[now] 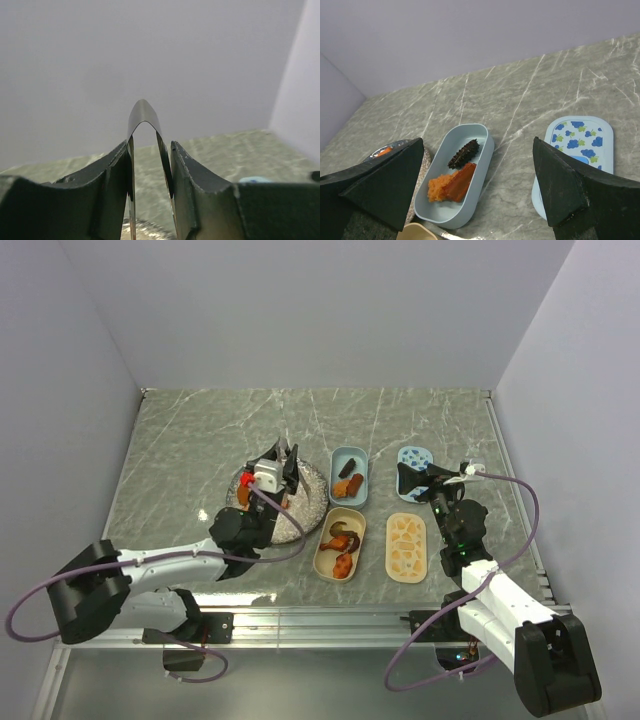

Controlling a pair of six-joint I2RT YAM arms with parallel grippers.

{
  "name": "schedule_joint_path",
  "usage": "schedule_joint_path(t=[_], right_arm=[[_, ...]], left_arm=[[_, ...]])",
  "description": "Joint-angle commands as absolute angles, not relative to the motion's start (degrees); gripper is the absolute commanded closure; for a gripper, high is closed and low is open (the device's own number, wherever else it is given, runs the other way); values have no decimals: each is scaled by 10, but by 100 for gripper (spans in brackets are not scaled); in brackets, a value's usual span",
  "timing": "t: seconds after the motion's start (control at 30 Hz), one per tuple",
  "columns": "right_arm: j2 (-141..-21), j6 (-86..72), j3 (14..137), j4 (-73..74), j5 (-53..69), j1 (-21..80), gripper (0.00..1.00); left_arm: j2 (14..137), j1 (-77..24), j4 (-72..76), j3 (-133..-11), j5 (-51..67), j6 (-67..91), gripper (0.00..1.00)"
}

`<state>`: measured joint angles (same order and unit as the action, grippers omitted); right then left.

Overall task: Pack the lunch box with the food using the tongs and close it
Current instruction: Pick up the food using the clamp

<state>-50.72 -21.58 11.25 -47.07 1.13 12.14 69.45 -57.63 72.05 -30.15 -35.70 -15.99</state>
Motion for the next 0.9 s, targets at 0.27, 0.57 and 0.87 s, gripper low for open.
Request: schedule_joint_path(t=[0.27,0.57,0.87], right_arm=[[-521,-211,139,-500,12,125,4],[-531,-211,142,-504,16,126,4],[-530,-211,142,-504,15,126,4]], left_arm=[[770,-504,861,-299,-404,-174,58],[820,-468,905,-284,-384,-144,57],[844,-448,921,-268,-359,-94,59]])
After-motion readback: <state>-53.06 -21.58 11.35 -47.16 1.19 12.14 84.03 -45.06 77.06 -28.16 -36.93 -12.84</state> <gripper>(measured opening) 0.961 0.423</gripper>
